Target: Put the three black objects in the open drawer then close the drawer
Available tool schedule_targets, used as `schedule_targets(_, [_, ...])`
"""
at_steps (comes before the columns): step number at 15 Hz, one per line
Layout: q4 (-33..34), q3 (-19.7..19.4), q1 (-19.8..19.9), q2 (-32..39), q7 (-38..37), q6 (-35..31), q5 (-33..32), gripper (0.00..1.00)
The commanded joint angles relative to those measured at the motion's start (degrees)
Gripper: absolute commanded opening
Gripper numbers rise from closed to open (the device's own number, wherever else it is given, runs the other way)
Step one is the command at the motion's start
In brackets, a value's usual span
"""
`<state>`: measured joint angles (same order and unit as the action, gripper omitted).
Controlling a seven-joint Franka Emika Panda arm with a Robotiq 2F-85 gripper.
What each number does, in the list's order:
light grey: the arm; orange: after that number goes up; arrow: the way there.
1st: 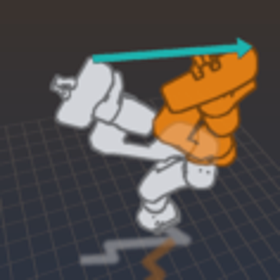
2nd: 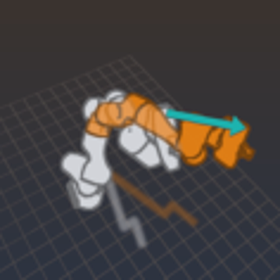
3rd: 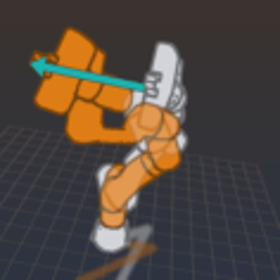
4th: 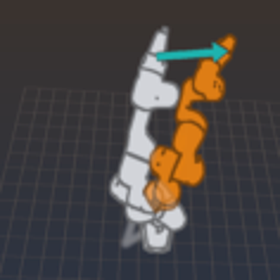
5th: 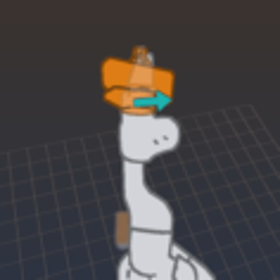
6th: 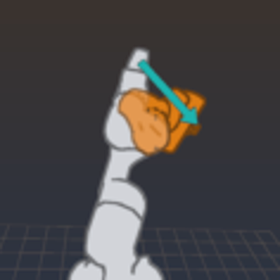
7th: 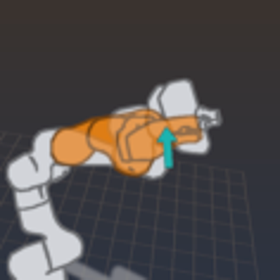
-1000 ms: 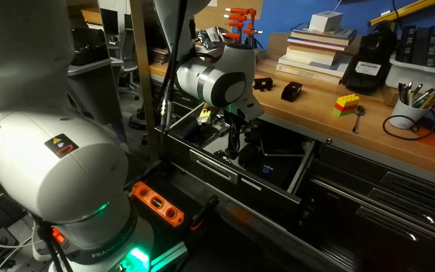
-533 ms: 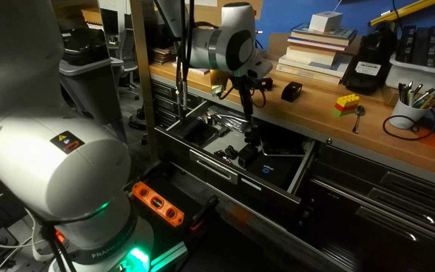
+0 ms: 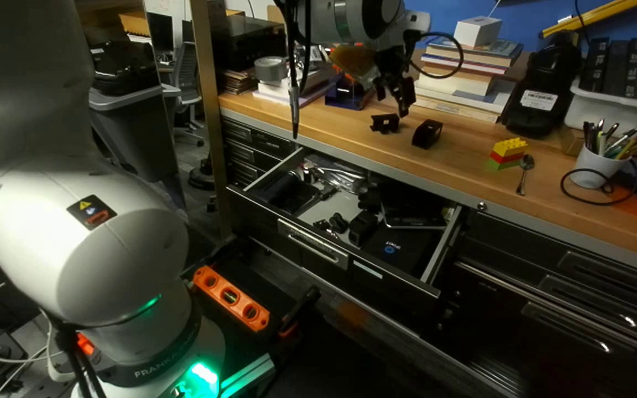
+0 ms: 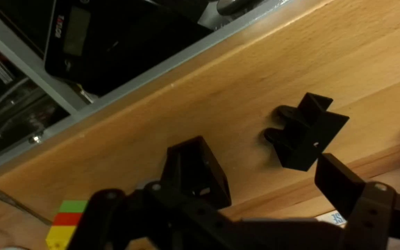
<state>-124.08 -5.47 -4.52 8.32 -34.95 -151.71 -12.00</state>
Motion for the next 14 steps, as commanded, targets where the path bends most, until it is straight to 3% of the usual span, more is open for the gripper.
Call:
schedule_targets(1, [7.0,1.8,2.3,5.2,13.2,0.9,4.3,1.0])
schedule_targets(7, [14.2,2.0,5.7,13.6,28.9,1.3,7.6,1.0])
schedule_targets(14, [21.2,1.9,8.8,21.2,35.5,1.1,7.4,1.0])
